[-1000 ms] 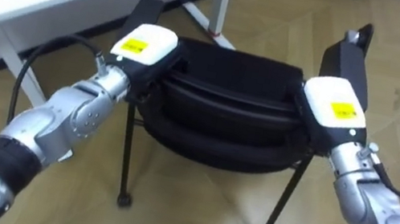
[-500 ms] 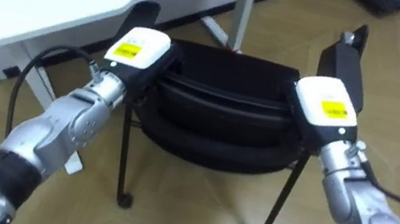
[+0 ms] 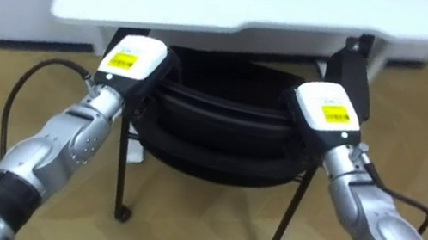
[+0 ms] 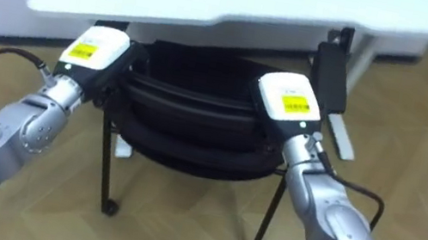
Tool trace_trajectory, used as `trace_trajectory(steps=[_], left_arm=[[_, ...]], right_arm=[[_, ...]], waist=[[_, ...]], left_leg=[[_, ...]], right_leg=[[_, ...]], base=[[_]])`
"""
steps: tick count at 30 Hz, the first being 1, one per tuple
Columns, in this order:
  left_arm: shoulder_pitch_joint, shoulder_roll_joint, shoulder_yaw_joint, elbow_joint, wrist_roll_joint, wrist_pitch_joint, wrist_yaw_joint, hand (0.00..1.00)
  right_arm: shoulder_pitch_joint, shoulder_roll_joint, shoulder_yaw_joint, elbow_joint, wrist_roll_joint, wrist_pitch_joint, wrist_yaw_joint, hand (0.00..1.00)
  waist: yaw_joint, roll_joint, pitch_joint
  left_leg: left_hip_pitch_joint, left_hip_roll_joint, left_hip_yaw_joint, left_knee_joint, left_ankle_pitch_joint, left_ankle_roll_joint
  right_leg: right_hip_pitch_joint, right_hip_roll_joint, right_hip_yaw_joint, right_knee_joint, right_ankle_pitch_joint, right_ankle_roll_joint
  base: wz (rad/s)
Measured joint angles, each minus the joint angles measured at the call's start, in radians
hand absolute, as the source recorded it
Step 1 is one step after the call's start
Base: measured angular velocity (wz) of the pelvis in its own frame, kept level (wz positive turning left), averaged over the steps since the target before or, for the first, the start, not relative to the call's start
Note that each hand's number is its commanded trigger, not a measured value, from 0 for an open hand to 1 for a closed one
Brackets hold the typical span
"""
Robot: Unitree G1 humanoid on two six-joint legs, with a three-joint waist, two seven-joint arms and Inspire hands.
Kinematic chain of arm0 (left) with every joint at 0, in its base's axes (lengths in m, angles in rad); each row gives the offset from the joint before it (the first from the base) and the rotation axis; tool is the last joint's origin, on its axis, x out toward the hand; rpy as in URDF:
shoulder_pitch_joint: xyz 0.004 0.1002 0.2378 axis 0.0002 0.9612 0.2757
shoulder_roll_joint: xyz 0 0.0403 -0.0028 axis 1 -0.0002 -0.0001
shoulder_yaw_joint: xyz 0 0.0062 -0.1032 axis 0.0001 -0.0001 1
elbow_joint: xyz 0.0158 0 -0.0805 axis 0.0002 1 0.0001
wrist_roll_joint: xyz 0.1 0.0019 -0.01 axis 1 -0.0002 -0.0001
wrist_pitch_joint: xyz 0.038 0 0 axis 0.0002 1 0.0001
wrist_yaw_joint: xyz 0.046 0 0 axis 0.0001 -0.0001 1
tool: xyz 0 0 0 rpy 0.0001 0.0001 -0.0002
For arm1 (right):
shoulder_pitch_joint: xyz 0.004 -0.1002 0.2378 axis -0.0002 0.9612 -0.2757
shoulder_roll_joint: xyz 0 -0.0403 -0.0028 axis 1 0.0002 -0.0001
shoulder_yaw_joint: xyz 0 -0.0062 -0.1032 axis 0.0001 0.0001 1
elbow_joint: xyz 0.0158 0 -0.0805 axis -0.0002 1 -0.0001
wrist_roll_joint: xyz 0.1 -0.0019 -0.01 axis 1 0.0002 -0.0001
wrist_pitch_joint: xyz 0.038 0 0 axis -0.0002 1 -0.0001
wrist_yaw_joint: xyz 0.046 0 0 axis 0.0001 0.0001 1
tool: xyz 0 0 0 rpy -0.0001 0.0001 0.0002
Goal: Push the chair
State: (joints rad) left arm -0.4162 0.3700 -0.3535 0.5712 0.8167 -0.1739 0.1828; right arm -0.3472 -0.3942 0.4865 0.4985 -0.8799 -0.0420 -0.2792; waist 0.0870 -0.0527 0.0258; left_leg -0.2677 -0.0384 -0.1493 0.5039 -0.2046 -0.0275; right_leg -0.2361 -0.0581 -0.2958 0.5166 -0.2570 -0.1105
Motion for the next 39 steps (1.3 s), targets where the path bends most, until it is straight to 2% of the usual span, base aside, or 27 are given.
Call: trace_trajectory(steps=[3,5,7,8,10,13,15,16,17,18,19,20,21,22,23,24,25,26,29,36,39], left_arm=[[0.003,-0.005,0.019,0.005,-0.002,0.013,0.011,1.00],[0.010,-0.004,0.004,0.003,0.007,0.011,0.012,1.00],[0.021,-0.013,0.003,-0.002,0.007,0.013,0.029,1.00],[0.021,-0.017,-0.002,-0.002,0.008,0.014,0.030,1.00],[0.023,-0.022,-0.004,-0.002,0.009,0.017,0.031,1.00],[0.028,-0.023,-0.004,-0.002,0.008,0.017,0.030,1.00],[0.029,-0.025,-0.004,-0.001,0.008,0.018,0.031,1.00],[0.031,-0.026,-0.004,-0.002,0.007,0.018,0.034,0.76],[0.038,-0.030,-0.005,-0.003,0.006,0.017,0.044,0.42],[0.043,-0.031,-0.005,-0.004,0.005,0.017,0.050,0.00],[0.056,-0.032,-0.004,-0.009,0.005,0.018,0.062,0.00],[0.068,-0.032,-0.004,-0.018,0.005,0.017,0.071,0.00],[0.076,-0.032,-0.003,-0.024,0.006,0.017,0.074,0.00],[0.094,-0.032,-0.002,-0.032,0.007,0.017,0.082,0.00],[0.110,-0.034,-0.001,-0.041,0.006,0.019,0.085,0.00],[0.115,-0.039,-0.001,-0.041,0.004,0.019,0.086,0.00],[0.129,-0.049,-0.001,-0.040,0.001,0.023,0.080,0.00],[0.147,-0.050,0.006,-0.041,0.001,0.022,0.080,0.00],[0.149,-0.051,0.011,-0.052,0.001,0.024,0.068,0.00],[0.149,-0.050,0.017,-0.069,-0.002,0.030,0.024,0.00],[0.149,-0.046,0.017,-0.077,-0.007,0.034,0.017,0.00]], right_arm=[[-0.001,-0.005,-0.001,-0.023,-0.008,-0.021,0.007,1.00],[0.011,-0.009,-0.007,-0.011,-0.009,-0.036,0.029,1.00],[0.026,-0.013,-0.024,-0.022,-0.024,-0.043,0.012,1.00],[0.033,-0.018,-0.029,-0.023,-0.024,-0.048,0.014,1.00],[0.043,-0.020,-0.035,-0.036,-0.024,-0.046,0.019,1.00],[0.057,-0.023,-0.036,-0.050,-0.028,-0.047,0.022,1.00],[0.057,-0.024,-0.040,-0.051,-0.032,-0.049,0.026,0.98],[0.057,-0.028,-0.041,-0.050,-0.032,-0.053,0.026,0.67],[0.057,-0.035,-0.041,-0.053,-0.031,-0.058,0.026,0.56],[0.058,-0.036,-0.041,-0.055,-0.031,-0.060,0.027,0.33],[0.062,-0.036,-0.041,-0.060,-0.034,-0.060,0.028,0.07],[0.075,-0.037,-0.046,-0.076,-0.035,-0.058,0.030,0.00],[0.081,-0.036,-0.050,-0.081,-0.035,-0.057,0.030,0.00],[0.093,-0.035,-0.055,-0.087,-0.035,-0.061,0.029,0.00],[0.107,-0.034,-0.066,-0.089,-0.030,-0.068,0.029,0.00],[0.118,-0.034,-0.073,-0.089,-0.028,-0.070,0.030,0.00],[0.135,-0.029,-0.078,-0.085,-0.027,-0.069,0.033,0.00],[0.145,-0.019,-0.080,-0.085,-0.028,-0.069,0.043,0.00],[0.154,-0.016,-0.094,-0.087,-0.029,-0.072,0.043,0.00],[0.157,-0.013,-0.102,-0.086,-0.026,-0.071,0.050,0.00],[0.157,-0.011,-0.108,-0.086,-0.020,-0.073,0.047,0.00]], waist=[[-0.003,-0.002,0.0030],[-0.029,0.001,0.0062],[-0.032,0.011,0.0070],[-0.034,0.012,0.0066],[-0.037,0.011,0.0067],[-0.062,0.012,0.0063],[-0.067,0.012,0.0062],[-0.068,0.014,0.0050],[-0.069,0.018,0.0026],[-0.068,0.019,0.0016],[-0.063,0.020,-0.0001],[-0.054,0.019,-0.0029],[-0.051,0.018,-0.0052],[-0.048,0.016,-0.0110],[-0.041,0.016,-0.0107],[-0.033,0.017,-0.0104],[-0.004,0.017,-0.0110],[0.016,0.013,-0.0131],[0.006,0.013,-0.0127],[0.006,0.016,-0.0122],[0.015,0.017,-0.0123]], left_leg=[[0.013,-0.001,-0.004,-0.025,0.010,-0.011],[0.022,0.010,0.010,-0.034,0.010,-0.011],[0.025,0.018,0.032,-0.037,0.010,-0.011],[0.025,0.026,0.052,-0.036,0.010,-0.010],[0.026,0.028,0.065,-0.028,0.010,-0.010],[0.027,0.026,0.065,-0.018,0.010,-0.010],[0.027,0.026,0.062,-0.019,0.010,-0.011],[0.026,0.027,0.060,-0.019,0.011,-0.011],[0.027,0.027,0.060,-0.022,0.013,-0.014],[0.030,0.027,0.062,-0.025,0.013,-0.015],[0.035,0.026,0.066,-0.032,0.013,-0.015],[0.038,0.025,0.066,-0.036,0.015,-0.017],[0.039,0.024,0.068,-0.037,0.017,-0.021],[0.041,0.017,0.068,-0.055,0.026,-0.024],[0.043,0.006,0.066,-0.105,0.054,-0.022],[0.047,0.005,0.066,-0.138,0.079,-0.020],[0.060,0.004,0.067,-0.178,0.132,-0.001],[0.087,0.004,0.065,-0.187,0.134,0.000],[0.106,-0.007,0.060,-0.202,0.136,0.004],[0.120,-0.008,0.066,-0.204,0.124,0.022],[0.124,-0.007,0.080,-0.213,0.119,0.027]], right_leg=[[0.034,-0.013,-0.058,-0.003,-0.029,-0.002],[0.074,-0.006,-0.093,-0.036,-0.031,-0.004],[0.087,-0.005,-0.106,-0.049,-0.031,-0.004],[0.095,-0.005,-0.116,-0.052,-0.032,-0.007],[0.106,-0.005,-0.122,-0.052,-0.040,-0.008],[0.127,-0.009,-0.149,-0.051,-0.057,-0.009],[0.130,-0.009,-0.159,-0.052,-0.061,-0.013],[0.131,-0.008,-0.161,-0.054,-0.062,-0.014],[0.131,-0.008,-0.159,-0.056,-0.062,-0.015],[0.131,-0.008,-0.156,-0.056,-0.061,-0.016],[0.131,-0.008,-0.143,-0.056,-0.061,-0.016],[0.131,-0.008,-0.130,-0.061,-0.061,-0.016],[0.131,-0.007,-0.124,-0.064,-0.060,-0.014],[0.134,-0.008,-0.108,-0.070,-0.057,-0.012],[0.142,-0.008,-0.081,-0.069,-0.056,-0.009],[0.152,-0.006,-0.067,-0.069,-0.055,-0.008],[0.170,0.001,-0.030,-0.071,-0.056,-0.003],[0.186,0.005,-0.001,-0.082,-0.055,0.004],[0.191,0.009,0.019,-0.106,-0.048,0.020],[0.192,0.005,0.058,-0.116,-0.037,0.039],[0.179,0.006,0.089,-0.115,-0.030,0.049]], base=[[0.69],[0.39],[0.12],[0.11],[0.22],[0.32],[0.16],[0.03],[0.00],[-0.12],[-0.21],[-0.23],[-0.23],[-0.27],[-0.34],[-0.66],[-0.88],[-0.80],[-0.12],[-0.16],[-0.30]])
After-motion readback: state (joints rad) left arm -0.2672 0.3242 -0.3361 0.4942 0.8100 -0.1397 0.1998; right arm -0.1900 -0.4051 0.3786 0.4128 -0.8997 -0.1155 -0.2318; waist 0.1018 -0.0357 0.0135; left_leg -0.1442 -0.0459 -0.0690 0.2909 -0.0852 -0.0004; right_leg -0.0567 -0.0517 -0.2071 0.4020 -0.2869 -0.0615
